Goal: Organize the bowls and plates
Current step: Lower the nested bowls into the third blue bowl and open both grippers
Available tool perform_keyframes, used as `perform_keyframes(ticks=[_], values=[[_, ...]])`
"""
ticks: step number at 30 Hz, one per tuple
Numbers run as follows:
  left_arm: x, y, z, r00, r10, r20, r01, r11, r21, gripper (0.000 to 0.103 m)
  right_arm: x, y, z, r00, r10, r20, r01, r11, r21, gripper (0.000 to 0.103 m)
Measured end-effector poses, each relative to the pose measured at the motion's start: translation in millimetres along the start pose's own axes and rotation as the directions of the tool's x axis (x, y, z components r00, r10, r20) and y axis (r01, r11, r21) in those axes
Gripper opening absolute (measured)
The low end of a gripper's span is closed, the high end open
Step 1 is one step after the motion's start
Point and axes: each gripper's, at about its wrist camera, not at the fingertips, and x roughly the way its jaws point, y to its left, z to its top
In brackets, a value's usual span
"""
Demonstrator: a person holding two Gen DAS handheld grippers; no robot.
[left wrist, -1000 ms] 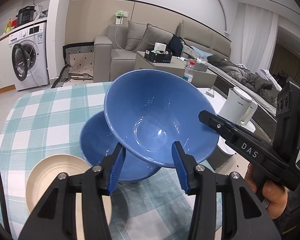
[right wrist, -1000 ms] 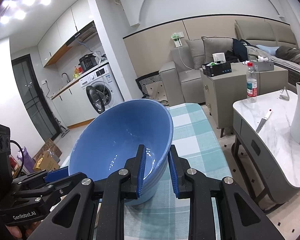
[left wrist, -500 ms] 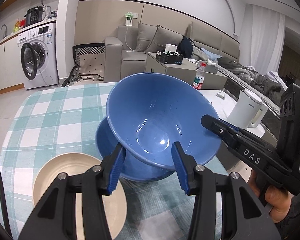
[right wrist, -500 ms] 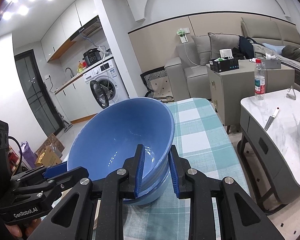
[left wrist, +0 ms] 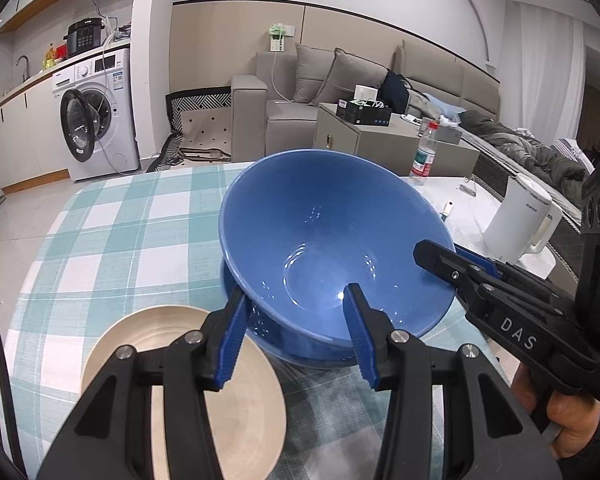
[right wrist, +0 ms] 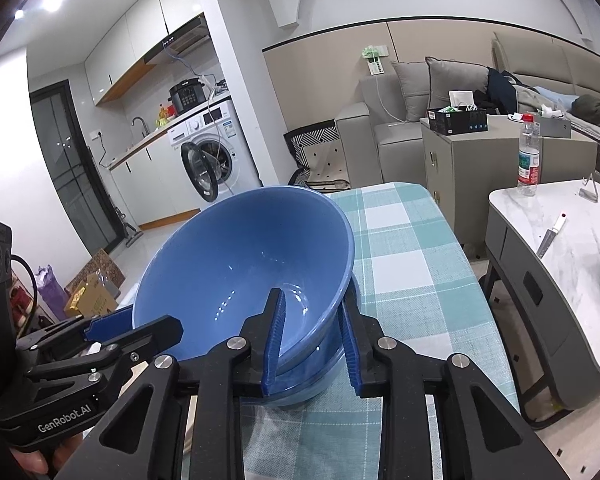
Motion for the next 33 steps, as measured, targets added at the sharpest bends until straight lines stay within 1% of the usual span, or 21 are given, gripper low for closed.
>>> perform_keyframes(ticks=[11, 15, 23, 25, 27, 31, 33], values=[[12.5, 7.7, -2.3, 0.999, 0.029, -0.015, -0.029, 1.000, -0.007, 0.047, 9.6, 6.8, -4.6, 1.000, -0.006, -0.031, 0.006, 1.000, -0.026, 0.030], [15.7, 6.8, -3.5, 0.999, 0.033, -0.019, -0.033, 0.999, -0.004, 0.047, 16.0, 9.3, -7.4, 0.998, -0.022, -0.056, 0.019, 0.999, -0.047, 0.035], [22.1, 9.5, -6.1, 0.999, 0.041, -0.033, -0.042, 0.999, -0.014, 0.047, 20.4, 11.7, -11.2, 0.997, -0.021, -0.068, 0.017, 0.998, -0.061, 0.037], [23.7, 9.9, -6.3, 0.998, 0.043, -0.035, -0.044, 0.999, -0.014, 0.047, 22.0, 12.5, -12.1, 0.997, -0.020, -0.075, 0.015, 0.998, -0.063, 0.040], [25.2, 10.4, -6.8, 0.998, 0.043, -0.040, -0.043, 0.999, -0.014, 0.047, 22.8, 13.9, -13.0, 0.997, -0.015, -0.078, 0.010, 0.998, -0.065, 0.047], [29.8, 12.0, -7.3, 0.997, 0.052, -0.056, -0.053, 0.998, -0.015, 0.049, 23.8, 14.3, -13.5, 0.996, -0.014, -0.082, 0.009, 0.998, -0.065, 0.055], [33.7, 13.1, -7.5, 0.996, 0.056, -0.074, -0.057, 0.998, -0.014, 0.049, 21.2, 13.0, -13.4, 0.998, -0.017, -0.068, 0.012, 0.998, -0.063, 0.070]])
